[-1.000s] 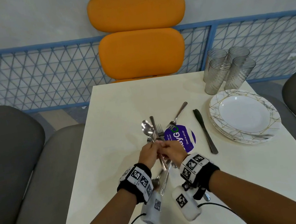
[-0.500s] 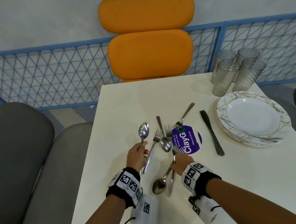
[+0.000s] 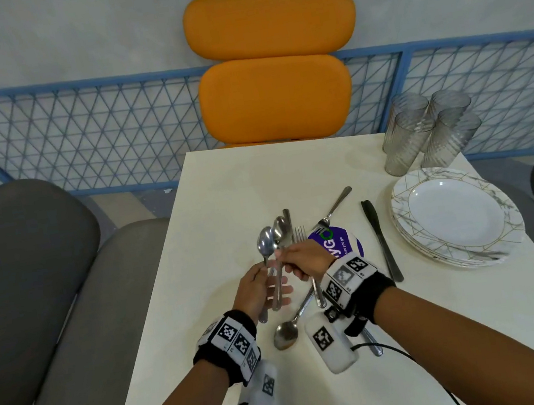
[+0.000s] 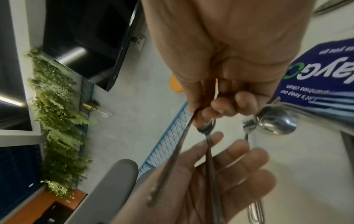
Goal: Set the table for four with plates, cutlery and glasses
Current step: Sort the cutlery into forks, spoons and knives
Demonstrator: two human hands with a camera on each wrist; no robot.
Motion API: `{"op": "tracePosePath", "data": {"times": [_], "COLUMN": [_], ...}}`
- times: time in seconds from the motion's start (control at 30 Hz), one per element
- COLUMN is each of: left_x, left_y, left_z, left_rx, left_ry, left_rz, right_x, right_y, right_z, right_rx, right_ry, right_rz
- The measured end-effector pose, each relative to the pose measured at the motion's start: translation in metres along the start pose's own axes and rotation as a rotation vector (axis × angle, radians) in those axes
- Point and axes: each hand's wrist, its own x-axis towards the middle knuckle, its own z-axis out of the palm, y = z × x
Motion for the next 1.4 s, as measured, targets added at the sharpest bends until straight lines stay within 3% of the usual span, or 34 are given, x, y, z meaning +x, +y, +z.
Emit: {"op": "tracePosePath", "data": {"times": [0.13,0.27,0.47,0.53,0.63,0.73,0.87,0.97,1.07,1.2,1.3,1.4], "left_x": [-0.009,-0.009,-0.004,-0.001,0.004,0.005,0.009,0.012,0.015,0.014,0.012,0.013], "left_y": [0.006,0.004,0.005,0.006,0.003,0.001,-0.002,-0.001,0.0,-0.001,-0.001,0.0], "left_z": [0.012,0.013,0.001,-0.008,-0.017,-0.02,-0.025,-0.028,-0.031,-0.035,-0.035,-0.031], "left_rx": [-0.12,-0.18,-0.129,-0.121,-0.118,-0.079,-0.014,0.01,0.026,0.066,0.045,-0.003], "left_ry": [-0.059,0.018,0.035,0.061,0.098,0.116,0.143,0.166,0.182,0.206,0.237,0.222], "left_rz": [0.0,-0.012,0.041,0.037,0.033,0.039,0.082,0.084,0.079,0.148,0.174,0.161], "right_x": [0.007,0.013,0.008,0.004,-0.001,-0.007,-0.008,-0.005,-0.004,0.0,0.003,0.008], "right_y": [0.005,0.012,0.015,0.026,0.043,0.053,0.059,0.057,0.048,0.03,0.01,-0.012], "right_z": [0.015,0.028,0.014,0.007,0.009,0.021,0.031,0.033,0.029,0.024,0.019,0.016], "right_rx": [-0.143,-0.291,-0.223,-0.366,-0.775,-1.132,-1.274,-1.192,-0.956,-0.735,-0.424,0.004], "right_ry": [0.07,0.144,0.083,0.034,-0.2,-0.329,-0.357,-0.346,-0.303,-0.25,-0.044,0.18], "right_rz": [-0.114,-0.169,-0.162,-0.165,-0.2,-0.336,-0.455,-0.434,-0.384,-0.479,-0.565,-0.504]}}
